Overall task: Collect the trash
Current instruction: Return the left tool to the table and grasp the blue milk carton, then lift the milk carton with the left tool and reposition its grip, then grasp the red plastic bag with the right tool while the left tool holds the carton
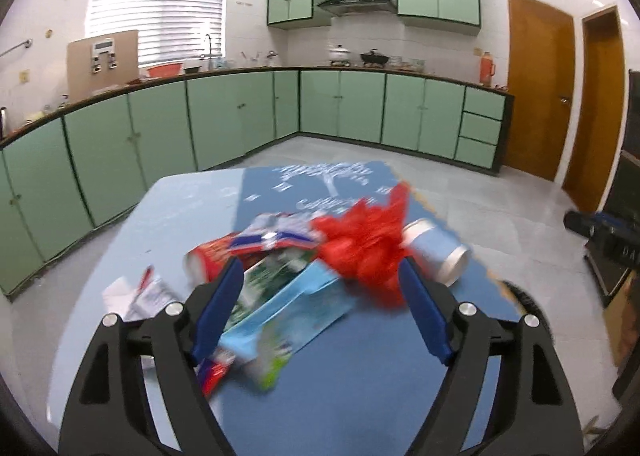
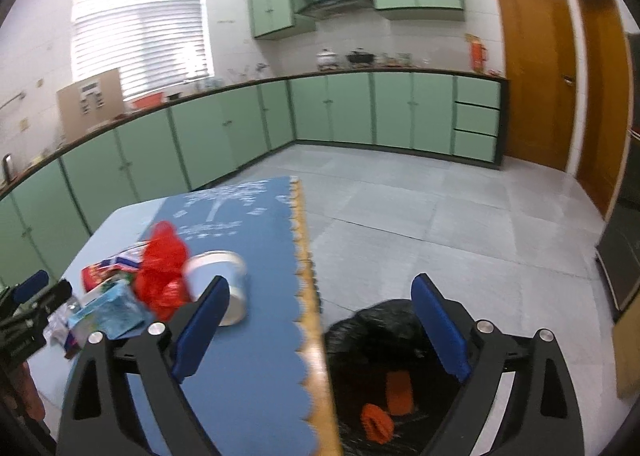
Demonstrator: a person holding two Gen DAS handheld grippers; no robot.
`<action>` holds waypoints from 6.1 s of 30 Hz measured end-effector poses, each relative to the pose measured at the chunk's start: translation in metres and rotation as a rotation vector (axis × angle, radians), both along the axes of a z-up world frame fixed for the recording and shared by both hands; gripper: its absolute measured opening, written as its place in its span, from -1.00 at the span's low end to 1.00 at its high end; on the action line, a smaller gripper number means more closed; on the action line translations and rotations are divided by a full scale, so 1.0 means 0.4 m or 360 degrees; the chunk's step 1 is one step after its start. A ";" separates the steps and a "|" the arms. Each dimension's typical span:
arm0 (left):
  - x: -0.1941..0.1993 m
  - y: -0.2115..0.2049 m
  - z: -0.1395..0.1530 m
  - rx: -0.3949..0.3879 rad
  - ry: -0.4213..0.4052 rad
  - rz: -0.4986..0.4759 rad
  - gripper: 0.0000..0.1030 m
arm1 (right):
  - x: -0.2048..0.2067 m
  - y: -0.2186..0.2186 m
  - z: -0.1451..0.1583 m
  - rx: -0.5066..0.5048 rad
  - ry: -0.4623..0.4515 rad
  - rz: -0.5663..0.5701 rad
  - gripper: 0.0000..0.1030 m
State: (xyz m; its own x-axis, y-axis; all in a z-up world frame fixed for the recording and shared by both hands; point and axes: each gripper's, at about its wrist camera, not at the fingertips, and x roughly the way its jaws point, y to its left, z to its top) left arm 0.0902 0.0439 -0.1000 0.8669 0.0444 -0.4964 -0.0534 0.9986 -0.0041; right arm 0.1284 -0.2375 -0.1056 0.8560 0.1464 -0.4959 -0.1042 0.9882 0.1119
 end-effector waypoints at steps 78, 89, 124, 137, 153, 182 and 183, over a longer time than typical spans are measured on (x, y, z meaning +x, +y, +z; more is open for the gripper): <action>0.116 0.057 -0.178 -0.0202 0.0415 0.0056 -0.72 | 0.098 0.240 -0.062 0.0040 0.0092 0.0303 0.47; 0.102 0.101 -0.048 -0.0263 0.0168 0.0108 -0.96 | 0.148 0.314 -0.059 -0.0005 0.0092 0.0415 0.38; 0.079 0.023 -0.214 -0.0092 0.0552 -0.0053 0.33 | 0.180 0.311 -0.081 0.0013 0.0153 0.0408 0.36; 0.067 0.029 -0.177 -0.0134 0.0410 -0.0025 -0.35 | 0.184 0.300 -0.083 0.0018 0.0160 0.0397 0.36; 0.131 0.114 -0.039 -0.0116 0.0113 0.0180 -0.35 | 0.258 0.362 -0.087 0.0022 0.0177 0.0467 0.31; 0.133 -0.107 0.095 -0.0183 -0.0043 -0.0127 -0.35 | 0.094 0.067 0.120 0.0331 -0.0079 0.0390 -0.91; 0.140 -0.143 0.097 -0.0203 -0.0039 -0.0184 -0.35 | 0.084 0.031 0.121 0.0319 -0.0084 0.0334 -0.91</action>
